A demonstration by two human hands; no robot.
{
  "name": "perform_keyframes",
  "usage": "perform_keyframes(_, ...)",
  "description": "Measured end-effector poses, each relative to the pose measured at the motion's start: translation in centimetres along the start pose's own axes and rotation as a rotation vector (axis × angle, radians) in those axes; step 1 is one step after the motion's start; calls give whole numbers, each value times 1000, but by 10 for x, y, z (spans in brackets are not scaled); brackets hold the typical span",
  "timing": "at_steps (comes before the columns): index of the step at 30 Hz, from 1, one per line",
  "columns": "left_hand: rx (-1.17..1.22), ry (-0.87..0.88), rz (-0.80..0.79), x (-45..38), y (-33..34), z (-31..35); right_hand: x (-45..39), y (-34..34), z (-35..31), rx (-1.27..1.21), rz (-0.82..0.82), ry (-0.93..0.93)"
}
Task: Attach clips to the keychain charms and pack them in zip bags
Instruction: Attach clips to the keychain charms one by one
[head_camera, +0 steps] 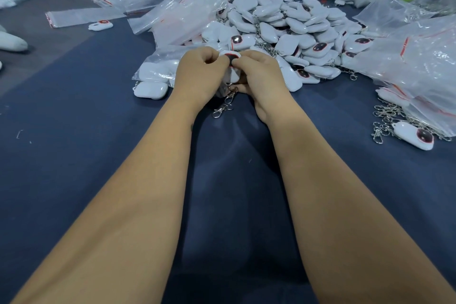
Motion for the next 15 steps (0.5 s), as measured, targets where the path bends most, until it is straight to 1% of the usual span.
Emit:
perform_keyframes(2, 96, -31, 28, 1, -2, 3, 0, -1, -2, -50, 7, 9)
perform_keyframes(4, 189, -43, 66, 2, -3, 6, 0, -3, -4, -203, 30, 38)
perform_keyframes(7, 93, -11, 109, 1, -4, 7, -3, -8, -5, -425, 64, 60)
perform_keyframes(11, 14, -68, 115, 0, -4, 4, -1, -7, -5, -602, 9, 32)
perform_keyframes(13, -23, -71, 105, 2, -4, 8, 0, -4, -5, -633, -34, 15)
perform_keyframes(15, -10, -83, 108, 4, -5, 9, 2, 0, -5, -558, -32, -10)
Point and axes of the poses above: each hand's wrist, its own x-axis away from the middle knuckle, its own y-axis out of the palm, z = x × y, the point moved 1 cm from there along -x, towards the middle knuckle, and after that the axes turned 7 degrees about y, right-handed, at the moved point
